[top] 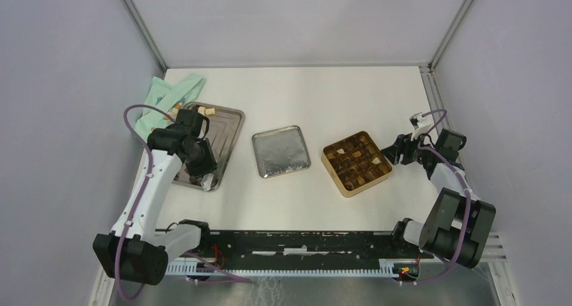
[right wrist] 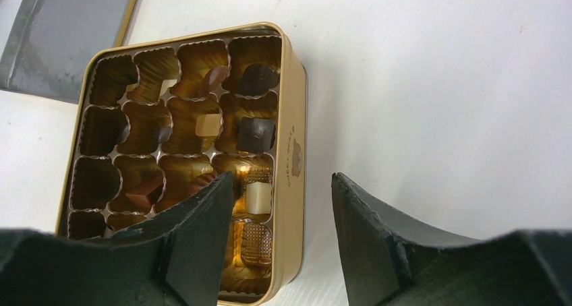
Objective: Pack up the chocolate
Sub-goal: Pick up the fake chocolate from the plate.
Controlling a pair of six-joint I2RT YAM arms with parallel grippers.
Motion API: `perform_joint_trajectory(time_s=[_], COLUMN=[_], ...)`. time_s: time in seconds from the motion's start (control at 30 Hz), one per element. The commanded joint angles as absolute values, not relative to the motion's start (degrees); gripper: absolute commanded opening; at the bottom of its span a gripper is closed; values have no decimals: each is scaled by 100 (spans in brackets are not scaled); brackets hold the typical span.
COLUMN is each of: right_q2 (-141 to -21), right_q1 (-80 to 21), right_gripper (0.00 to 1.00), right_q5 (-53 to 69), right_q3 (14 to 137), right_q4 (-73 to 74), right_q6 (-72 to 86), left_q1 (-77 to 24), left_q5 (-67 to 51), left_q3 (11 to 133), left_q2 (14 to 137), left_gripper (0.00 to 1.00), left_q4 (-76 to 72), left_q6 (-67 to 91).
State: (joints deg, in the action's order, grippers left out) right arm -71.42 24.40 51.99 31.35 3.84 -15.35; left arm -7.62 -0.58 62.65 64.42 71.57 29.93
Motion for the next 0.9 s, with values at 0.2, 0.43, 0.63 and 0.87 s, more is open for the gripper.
perform_joint_trajectory(time_s=[0.2,0.43,0.63,0.87], right_q2=[-7284,-7248,-7265,-7277], right_q1=[2469,2486,2491,2496], right_gripper=[61,61,61,61], right_q5=[5432,5467,5502,5537], right_q3=[3208,3217,3226,3225], right_q4=[342,368,374,378], right_q6=[-1652,-1688,-1688,-1679], left_q1=[-946,-1022,-1148,-1210], left_q5=[295,353,301,299], left_q3=[6315,6149,5919,5789], left_q2=[6055,6093,6043,6049], left_gripper=[40,40,41,42], left_q4=[8092,8044,8026,7969], left_q6=[3621,3612,3634,3639])
